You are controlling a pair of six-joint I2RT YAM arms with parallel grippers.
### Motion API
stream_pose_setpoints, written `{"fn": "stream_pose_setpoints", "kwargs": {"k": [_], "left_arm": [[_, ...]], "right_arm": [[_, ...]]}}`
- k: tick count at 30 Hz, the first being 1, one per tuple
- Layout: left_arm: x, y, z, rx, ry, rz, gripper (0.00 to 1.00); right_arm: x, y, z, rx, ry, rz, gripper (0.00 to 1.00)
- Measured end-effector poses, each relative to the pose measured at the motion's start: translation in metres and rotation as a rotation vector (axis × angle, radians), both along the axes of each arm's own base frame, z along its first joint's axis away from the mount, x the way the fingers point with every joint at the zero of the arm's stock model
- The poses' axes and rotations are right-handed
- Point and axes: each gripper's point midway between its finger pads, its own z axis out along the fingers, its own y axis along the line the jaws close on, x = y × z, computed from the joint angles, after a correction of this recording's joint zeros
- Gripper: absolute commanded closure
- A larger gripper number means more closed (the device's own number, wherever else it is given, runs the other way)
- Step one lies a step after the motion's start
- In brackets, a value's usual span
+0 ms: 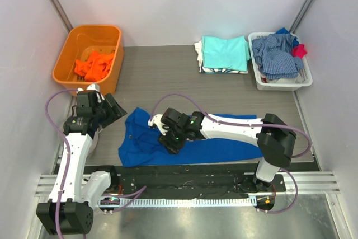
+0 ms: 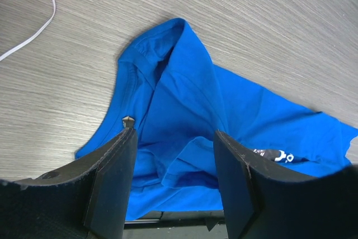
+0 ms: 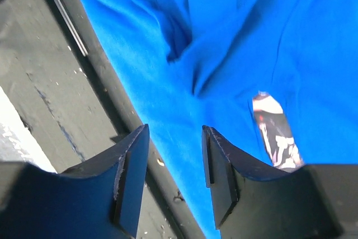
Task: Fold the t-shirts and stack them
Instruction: Fold the tshirt
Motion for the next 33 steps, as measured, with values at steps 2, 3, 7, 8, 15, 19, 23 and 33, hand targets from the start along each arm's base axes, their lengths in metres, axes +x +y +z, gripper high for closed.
{"fn": "stream_pose_setpoints", "kwargs": {"k": [2,3,7,8,15,19,23,33], "left_arm": [[0.0,0.0,0.0,-0.005,0.0,0.004,0.4],[0.0,-0.001,0.0,-0.008,0.001,0.005,0.4],[-0.002,-0.002,-0.003,-0.017,0.006,0.004,0.4],[-0.003,-0.002,-0.003,-0.019,0.008,0.004,0.4],[-0.005,-0.004,0.0,-0.024,-0.004,-0.001,0.4],[-0.005,-0.004,0.001,-0.023,-0.009,-0.001,0.39],[-0.006,-0.004,0.0,-0.022,-0.004,-0.001,0.39],[-0.008,-0.004,-0.001,-0.022,0.002,-0.001,0.39]], "right_arm": [[-0.002,-0.007,-0.001,-0.008,-0.002,-0.013,0.48],[-0.001,-0.01,-0.002,-0.012,-0.007,-0.024,0.45],[0.004,-0.021,-0.003,-0.023,-0.043,-0.086,0.41],[0.009,-0.021,-0.003,-0.026,-0.061,-0.109,0.39],[0.06,-0.002,0.004,-0.025,-0.215,-0.251,0.36],[0.092,0.021,0.0,-0.01,-0.266,-0.303,0.36],[0.107,0.029,-0.012,-0.025,-0.278,-0.327,0.36],[0.101,0.035,-0.019,-0.012,-0.238,-0.288,0.36]]}}
